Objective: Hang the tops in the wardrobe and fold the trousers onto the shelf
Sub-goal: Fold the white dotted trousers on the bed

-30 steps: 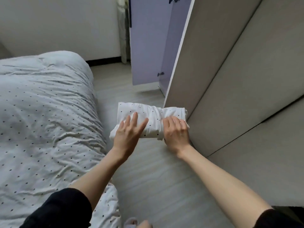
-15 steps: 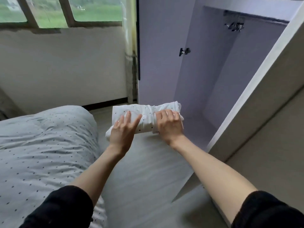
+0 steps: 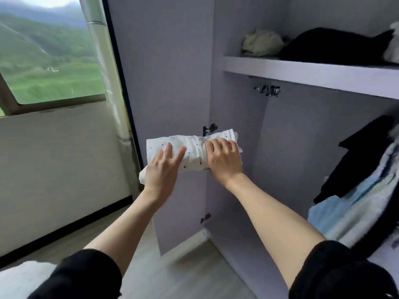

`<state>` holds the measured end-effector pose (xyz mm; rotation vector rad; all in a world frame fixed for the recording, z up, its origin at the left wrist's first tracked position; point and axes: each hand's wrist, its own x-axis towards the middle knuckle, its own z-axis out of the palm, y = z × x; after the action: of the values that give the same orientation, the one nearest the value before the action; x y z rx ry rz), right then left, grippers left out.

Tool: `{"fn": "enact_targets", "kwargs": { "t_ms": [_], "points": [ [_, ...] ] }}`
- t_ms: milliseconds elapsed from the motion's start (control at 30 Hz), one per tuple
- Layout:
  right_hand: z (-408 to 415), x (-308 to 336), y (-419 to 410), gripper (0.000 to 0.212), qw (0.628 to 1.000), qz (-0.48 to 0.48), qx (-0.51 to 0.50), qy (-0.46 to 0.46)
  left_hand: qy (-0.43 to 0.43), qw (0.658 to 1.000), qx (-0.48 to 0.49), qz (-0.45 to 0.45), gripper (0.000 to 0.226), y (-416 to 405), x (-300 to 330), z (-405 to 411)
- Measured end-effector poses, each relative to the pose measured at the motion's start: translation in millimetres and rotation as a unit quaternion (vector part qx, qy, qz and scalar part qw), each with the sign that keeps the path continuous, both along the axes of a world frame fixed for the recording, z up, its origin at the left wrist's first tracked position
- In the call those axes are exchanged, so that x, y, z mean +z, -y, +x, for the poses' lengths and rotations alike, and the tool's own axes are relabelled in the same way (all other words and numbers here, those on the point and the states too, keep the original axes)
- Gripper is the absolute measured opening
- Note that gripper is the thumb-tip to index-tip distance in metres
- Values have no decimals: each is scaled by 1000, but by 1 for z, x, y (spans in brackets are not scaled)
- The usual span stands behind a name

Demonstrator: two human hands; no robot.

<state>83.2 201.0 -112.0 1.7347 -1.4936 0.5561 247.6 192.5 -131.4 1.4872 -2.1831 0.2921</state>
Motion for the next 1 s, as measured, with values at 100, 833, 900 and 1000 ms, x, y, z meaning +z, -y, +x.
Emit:
{"fn": "enact_targets", "kwargs": {
  "t_ms": [100,833,900,1000],
  "points": [
    [-28,41,45,13,998,-43,-39,-38,-12,998,-36,-39,67,65,39,-26],
    [-195,273,165,28,883,-194,-396,-163,-53,921,-271,-276,86,284,275,-242],
    [-224,289,172,29,875,-203,-408,-167,-61,916,-271,-290,80,297,289,-272],
    [-266,313,185,39,877,-165,-423,-156,-70,913,-275,-292,74,313,312,-318]
  ]
}}
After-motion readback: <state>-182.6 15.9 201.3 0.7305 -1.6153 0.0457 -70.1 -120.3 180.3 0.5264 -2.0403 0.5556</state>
